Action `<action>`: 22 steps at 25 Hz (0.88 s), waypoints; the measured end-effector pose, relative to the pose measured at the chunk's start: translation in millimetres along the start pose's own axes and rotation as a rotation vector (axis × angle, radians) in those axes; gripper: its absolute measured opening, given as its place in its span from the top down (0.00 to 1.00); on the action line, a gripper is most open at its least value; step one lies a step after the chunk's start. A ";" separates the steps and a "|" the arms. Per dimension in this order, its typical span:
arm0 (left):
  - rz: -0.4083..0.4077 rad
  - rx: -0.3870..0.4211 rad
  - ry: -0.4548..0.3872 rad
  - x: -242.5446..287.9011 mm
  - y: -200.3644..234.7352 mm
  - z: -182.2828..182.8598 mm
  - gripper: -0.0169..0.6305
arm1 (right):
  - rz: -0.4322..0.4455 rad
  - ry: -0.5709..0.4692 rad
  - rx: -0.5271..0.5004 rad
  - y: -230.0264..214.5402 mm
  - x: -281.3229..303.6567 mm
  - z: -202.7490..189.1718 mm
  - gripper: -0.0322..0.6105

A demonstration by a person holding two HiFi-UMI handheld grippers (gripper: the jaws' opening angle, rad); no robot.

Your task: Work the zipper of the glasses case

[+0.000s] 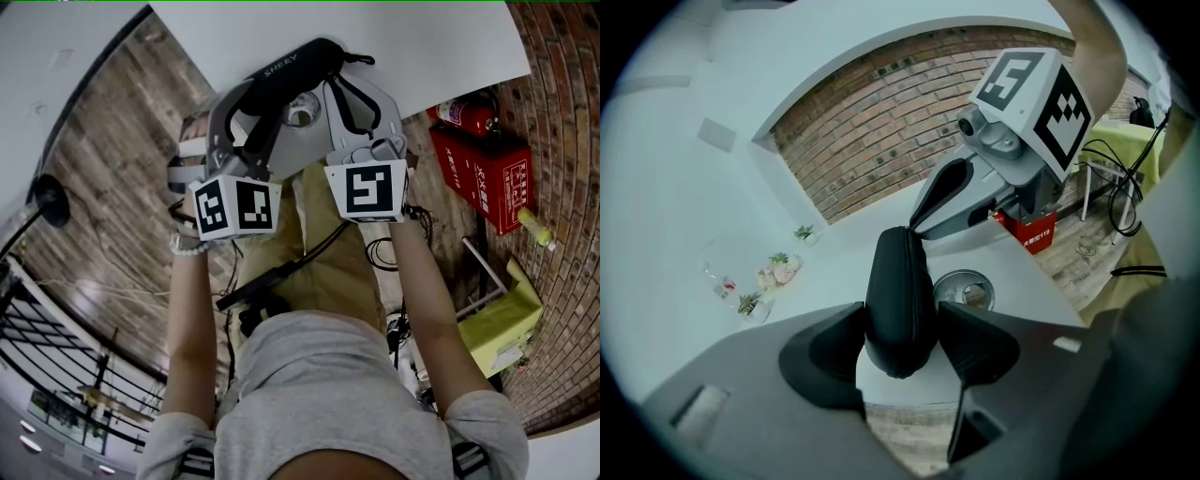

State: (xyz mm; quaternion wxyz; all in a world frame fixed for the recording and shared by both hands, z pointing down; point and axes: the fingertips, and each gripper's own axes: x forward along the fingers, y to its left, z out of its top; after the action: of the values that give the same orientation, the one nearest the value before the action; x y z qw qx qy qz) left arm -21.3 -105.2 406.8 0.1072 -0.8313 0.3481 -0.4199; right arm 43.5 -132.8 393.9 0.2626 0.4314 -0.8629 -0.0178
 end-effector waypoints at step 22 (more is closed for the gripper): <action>0.022 0.002 0.025 0.2 2.6 -1.3 0.58 | 0.074 -0.014 0.109 2.9 0.6 4.1 0.95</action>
State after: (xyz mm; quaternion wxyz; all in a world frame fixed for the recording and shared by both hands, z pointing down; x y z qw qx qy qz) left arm -23.4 -107.1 406.5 0.1083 -0.8220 0.3581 -0.4295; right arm 39.1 -132.3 391.4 0.2329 0.4128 -0.8798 0.0360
